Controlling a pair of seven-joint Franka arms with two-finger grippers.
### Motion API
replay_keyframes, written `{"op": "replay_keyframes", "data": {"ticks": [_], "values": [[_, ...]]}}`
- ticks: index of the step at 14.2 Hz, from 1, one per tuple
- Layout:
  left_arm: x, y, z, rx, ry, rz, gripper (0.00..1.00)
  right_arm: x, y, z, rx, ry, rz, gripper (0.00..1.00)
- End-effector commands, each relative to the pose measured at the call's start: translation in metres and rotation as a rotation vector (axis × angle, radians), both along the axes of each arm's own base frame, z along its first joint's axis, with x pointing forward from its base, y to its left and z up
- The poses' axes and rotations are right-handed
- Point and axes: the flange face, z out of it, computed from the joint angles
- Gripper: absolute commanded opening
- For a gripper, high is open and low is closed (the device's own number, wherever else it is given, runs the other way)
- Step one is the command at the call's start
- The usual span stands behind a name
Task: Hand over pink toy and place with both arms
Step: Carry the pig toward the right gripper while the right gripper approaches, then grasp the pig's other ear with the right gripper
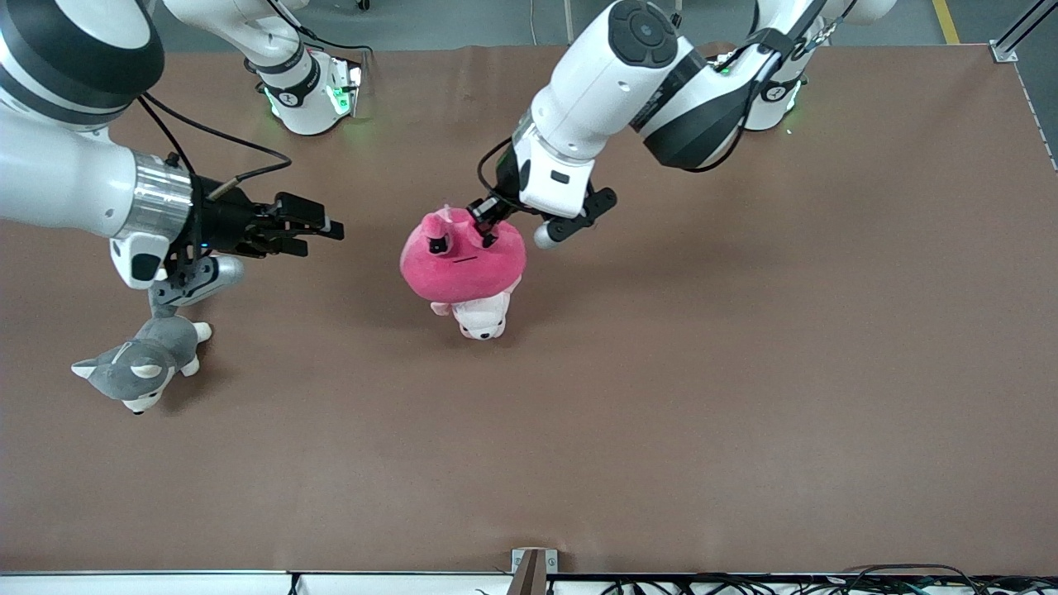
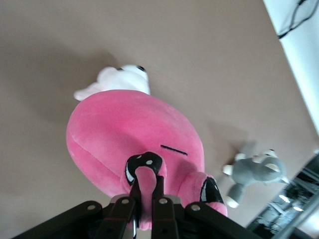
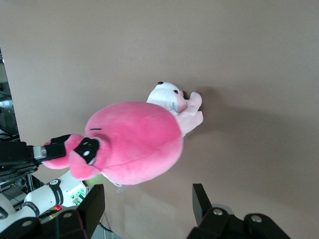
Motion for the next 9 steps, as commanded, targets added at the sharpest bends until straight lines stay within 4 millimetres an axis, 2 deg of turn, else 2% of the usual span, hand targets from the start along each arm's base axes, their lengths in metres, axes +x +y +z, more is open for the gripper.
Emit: {"op": "replay_keyframes", "data": {"ticks": [1,6,9], "values": [[0.0,-0.008,0.016,-0.04,-0.024,0.022,0.0,-0.01,0.022,-0.01,0.005,0.046,0.021,0.76],[0.0,-0.009,0.016,-0.048,-0.033,0.025,0.0,-0.02,0.055,-0.02,-0.002,0.071,0.063,0.76],[0.0,-0.009,0.016,-0.048,-0.033,0.025,0.0,-0.018,0.059,-0.017,0.007,0.056,0.06,0.75]]}}
